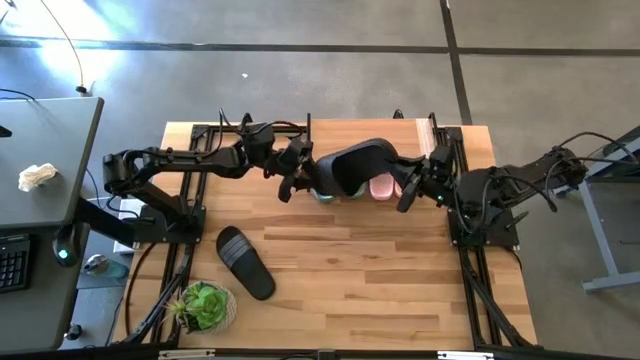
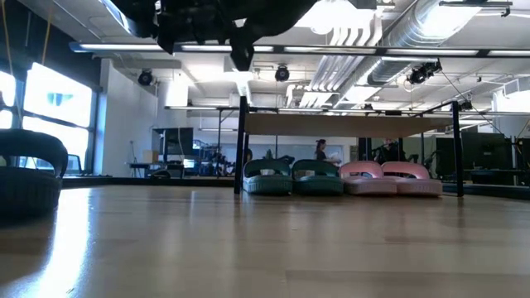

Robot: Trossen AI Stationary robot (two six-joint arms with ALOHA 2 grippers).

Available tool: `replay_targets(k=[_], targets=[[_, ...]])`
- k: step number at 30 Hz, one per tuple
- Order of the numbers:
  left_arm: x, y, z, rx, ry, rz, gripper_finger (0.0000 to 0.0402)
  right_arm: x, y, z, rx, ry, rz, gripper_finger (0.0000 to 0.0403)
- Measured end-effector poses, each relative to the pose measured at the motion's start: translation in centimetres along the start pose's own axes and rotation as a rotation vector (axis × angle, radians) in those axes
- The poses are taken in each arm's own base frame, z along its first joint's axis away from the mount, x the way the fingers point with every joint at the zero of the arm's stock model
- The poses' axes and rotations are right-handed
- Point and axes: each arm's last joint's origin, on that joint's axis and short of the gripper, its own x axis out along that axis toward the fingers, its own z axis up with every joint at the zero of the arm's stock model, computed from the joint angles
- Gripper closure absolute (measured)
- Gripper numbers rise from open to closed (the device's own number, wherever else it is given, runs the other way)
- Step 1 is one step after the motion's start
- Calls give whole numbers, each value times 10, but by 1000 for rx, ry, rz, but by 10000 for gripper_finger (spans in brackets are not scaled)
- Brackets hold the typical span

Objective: Pick and place slides into the shelf
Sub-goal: Put the right black slide on the shelf

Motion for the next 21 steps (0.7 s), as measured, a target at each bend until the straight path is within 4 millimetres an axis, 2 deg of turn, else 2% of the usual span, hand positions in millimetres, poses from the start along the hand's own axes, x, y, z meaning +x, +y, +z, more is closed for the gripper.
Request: replay_targets(k=[7,14,21], targets=[[2,-3,-2,-10,15,-20,373,1,0,0,-14,6,6,360],[2,-3,-4,-103,50,-48,361,-2,2,-2,-73,32,44,323],[2,-3,-9,-179,110,-84,375,-17,4,-6,-234,73,125,279]])
